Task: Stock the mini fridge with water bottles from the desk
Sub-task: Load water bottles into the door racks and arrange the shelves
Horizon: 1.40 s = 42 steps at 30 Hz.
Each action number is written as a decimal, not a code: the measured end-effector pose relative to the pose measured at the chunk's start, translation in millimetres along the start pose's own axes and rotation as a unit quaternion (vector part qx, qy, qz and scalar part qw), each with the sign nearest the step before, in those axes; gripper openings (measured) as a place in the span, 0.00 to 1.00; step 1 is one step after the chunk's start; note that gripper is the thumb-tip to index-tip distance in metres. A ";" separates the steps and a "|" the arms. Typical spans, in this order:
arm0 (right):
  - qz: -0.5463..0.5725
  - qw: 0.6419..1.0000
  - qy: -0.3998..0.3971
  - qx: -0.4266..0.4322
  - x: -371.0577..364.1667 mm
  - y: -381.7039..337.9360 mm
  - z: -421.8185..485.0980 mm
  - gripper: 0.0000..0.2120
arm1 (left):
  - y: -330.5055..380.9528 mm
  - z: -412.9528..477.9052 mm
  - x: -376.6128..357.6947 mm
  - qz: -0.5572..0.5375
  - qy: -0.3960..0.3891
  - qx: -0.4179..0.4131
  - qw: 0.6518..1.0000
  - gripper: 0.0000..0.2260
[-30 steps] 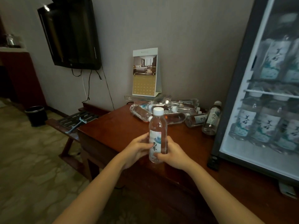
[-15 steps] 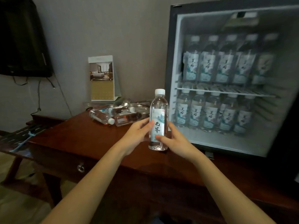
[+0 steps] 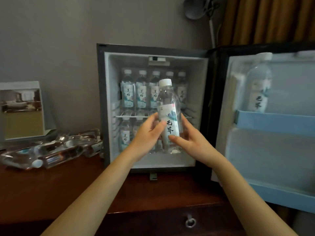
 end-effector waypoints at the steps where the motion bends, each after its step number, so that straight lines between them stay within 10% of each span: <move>1: -0.012 1.000 0.010 0.001 14.7 -2.4 -4.2 0.37 | 7.6 4.7 -13.3 -0.004 -0.016 -0.011 1.000 0.09; 22: -0.233 0.935 0.265 0.046 246.3 -50.0 -82.2 0.37 | 127.7 75.5 -220.2 -0.012 -0.155 -0.180 0.971 0.24; 30: -0.199 0.960 0.194 -0.027 270.6 0.4 -68.1 0.42 | 150.7 102.1 -249.0 0.249 -0.057 -0.320 0.912 0.32; 42: -0.200 0.965 0.097 -0.136 269.1 54.7 -61.2 0.47 | 116.6 124.0 -249.6 0.352 -0.058 -0.301 0.884 0.33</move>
Point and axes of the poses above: each hand's wrist, its own z-axis towards the middle knuckle, its own x-axis out of the back of the hand, y = z × x, the point moved 10 cm from there along z, towards the middle knuckle, and after that the axes turned 10 degrees about -z, right-handed, at the moved point
